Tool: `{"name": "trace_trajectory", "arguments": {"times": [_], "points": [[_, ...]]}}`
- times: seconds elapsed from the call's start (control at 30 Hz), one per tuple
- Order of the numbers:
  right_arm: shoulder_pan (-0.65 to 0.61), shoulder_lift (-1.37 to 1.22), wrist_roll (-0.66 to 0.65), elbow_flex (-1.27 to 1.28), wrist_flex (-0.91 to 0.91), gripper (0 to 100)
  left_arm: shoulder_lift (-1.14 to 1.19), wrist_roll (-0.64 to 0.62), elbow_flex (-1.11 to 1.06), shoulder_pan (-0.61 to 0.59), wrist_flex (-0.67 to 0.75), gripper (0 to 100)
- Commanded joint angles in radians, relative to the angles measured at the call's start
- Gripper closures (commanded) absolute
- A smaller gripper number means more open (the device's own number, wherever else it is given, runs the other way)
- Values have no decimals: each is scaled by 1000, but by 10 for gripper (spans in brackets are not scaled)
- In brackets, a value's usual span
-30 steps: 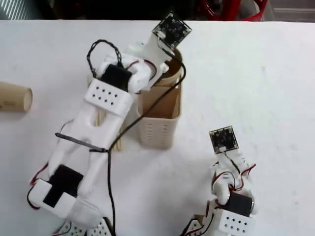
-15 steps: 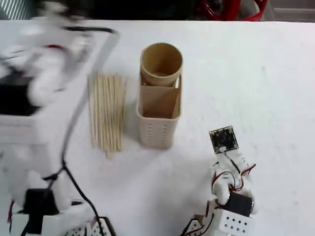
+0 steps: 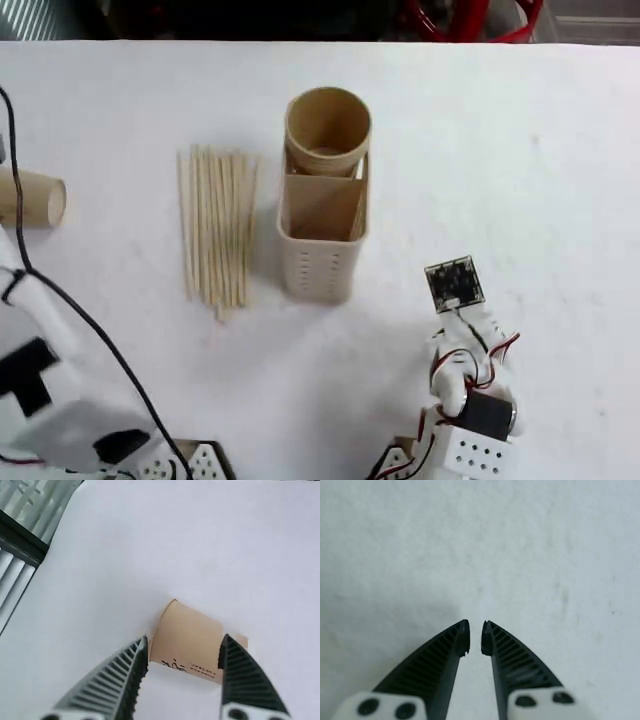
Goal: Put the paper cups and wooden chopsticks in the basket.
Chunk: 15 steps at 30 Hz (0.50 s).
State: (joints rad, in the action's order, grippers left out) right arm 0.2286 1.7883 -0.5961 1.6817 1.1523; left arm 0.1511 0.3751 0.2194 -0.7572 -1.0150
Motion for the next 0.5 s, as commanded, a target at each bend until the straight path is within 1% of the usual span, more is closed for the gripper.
{"name": "trace_trajectory", "arguments": {"times": [0.0,0.07,0.23,0.4,0.47], "points": [[4,5,-6,9,4,942,110,-37,84,-45,94,756],[4,5,-6,9,4,942,193,-109,129,-70,152,756],[4,5,-6,9,4,942,400,-184,265,-74,244,756],[4,5,-6,9,4,942,582,-284,451,-70,250,756],[4,5,-6,9,4,942,642,-295,525,-65,238,756]]}}
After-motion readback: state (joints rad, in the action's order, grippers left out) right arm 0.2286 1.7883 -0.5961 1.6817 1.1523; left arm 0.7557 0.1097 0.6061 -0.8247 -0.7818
